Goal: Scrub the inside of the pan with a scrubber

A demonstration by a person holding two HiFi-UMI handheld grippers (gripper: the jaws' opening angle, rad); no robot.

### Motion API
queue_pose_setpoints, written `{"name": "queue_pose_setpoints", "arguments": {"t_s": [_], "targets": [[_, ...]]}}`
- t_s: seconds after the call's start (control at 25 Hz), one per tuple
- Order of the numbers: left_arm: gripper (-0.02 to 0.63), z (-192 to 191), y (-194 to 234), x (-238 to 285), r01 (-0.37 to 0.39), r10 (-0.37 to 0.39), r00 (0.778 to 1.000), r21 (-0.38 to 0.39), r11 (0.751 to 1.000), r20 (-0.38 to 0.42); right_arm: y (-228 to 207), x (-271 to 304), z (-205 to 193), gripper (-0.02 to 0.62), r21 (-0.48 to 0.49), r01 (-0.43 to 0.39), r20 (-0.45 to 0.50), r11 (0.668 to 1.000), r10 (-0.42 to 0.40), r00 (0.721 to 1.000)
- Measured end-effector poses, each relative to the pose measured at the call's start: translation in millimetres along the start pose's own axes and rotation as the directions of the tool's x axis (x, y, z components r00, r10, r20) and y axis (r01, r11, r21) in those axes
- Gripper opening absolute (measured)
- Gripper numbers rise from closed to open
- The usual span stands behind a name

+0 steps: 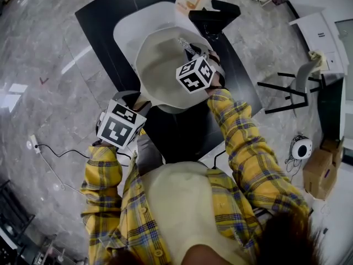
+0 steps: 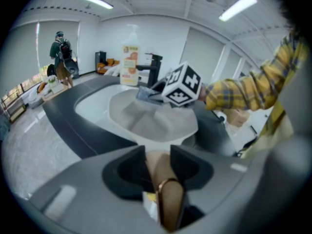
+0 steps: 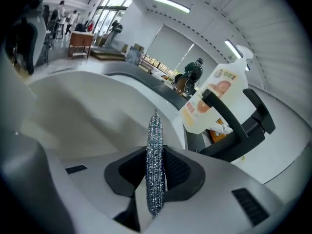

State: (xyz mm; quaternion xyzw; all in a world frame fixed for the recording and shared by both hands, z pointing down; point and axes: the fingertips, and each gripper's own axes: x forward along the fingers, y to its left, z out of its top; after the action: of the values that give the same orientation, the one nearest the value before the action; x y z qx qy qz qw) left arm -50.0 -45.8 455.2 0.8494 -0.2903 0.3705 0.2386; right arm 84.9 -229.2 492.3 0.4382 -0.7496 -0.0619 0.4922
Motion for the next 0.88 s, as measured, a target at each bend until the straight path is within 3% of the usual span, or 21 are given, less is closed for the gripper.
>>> {"name": "queue_pose_setpoints", "arguments": {"t_s": [0.08, 0.4, 0.88], "targets": [[0.166, 0, 0, 0, 0.008, -0.008, 1.000, -0.007, 1.000, 0.000, 4, 8, -7, 0.082, -0.034, 0.013, -0.033, 0.999, -0.014, 0.999], [0.166, 0, 1, 0, 0.018, -0.018, 1.000, -0.015, 1.000, 0.000, 9, 20, -10, 0.083, 0.044, -0.016, -0.070, 0.999, 0.019, 0.997], [0.166, 0, 2, 1, 0.028, -0.028, 1.000, -0.027, 0.999, 0.000, 41, 23, -2, 0.081, -0.017, -0.127, -0.068, 0.992, 0.125, 0.990]]}}
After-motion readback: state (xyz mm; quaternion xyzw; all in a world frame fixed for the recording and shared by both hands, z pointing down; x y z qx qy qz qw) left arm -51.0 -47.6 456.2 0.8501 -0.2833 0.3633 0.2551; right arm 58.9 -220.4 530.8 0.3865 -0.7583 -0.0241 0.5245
